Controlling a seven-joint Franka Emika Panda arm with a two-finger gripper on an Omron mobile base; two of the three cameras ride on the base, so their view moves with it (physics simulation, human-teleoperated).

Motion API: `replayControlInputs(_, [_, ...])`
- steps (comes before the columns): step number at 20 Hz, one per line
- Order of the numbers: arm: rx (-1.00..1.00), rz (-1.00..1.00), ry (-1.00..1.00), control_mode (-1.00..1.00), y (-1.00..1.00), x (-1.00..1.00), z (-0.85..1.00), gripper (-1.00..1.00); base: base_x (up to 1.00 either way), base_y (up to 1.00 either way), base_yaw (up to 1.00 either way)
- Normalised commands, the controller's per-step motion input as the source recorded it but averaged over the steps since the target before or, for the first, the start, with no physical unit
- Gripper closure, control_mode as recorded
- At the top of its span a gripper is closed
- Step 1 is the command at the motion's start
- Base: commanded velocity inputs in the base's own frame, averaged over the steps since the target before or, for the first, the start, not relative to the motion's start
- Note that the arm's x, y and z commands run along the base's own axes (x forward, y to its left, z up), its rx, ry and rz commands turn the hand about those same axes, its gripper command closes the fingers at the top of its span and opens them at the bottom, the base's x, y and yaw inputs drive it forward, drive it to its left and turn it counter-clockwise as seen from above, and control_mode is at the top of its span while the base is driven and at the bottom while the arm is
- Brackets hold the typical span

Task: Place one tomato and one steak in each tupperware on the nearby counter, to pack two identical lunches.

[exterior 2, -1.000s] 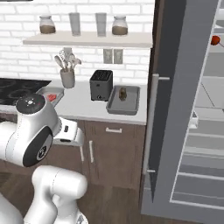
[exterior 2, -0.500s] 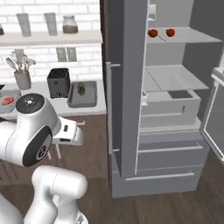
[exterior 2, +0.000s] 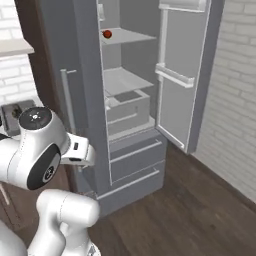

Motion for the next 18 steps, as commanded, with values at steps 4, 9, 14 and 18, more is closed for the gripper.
replayControlInputs(4, [0.0, 0.0, 0.0, 1.0, 0.0, 0.0, 0.0, -1.0, 0.16, -0.36, -0.63])
replayControlInputs(9, [0.0, 0.0, 0.0, 1.0, 0.0, 0.0, 0.0, -1.0, 0.19, -0.59, -0.52])
replayControlInputs(14, [0.0, 0.0, 0.0, 1.0, 0.0, 0.0, 0.0, -1.0, 0.41, -0.74, -0.39])
replayControlInputs(18, [0.0, 0.0, 0.0, 1.0, 0.0, 0.0, 0.0, -1.0, 0.78, -0.59, -0.17])
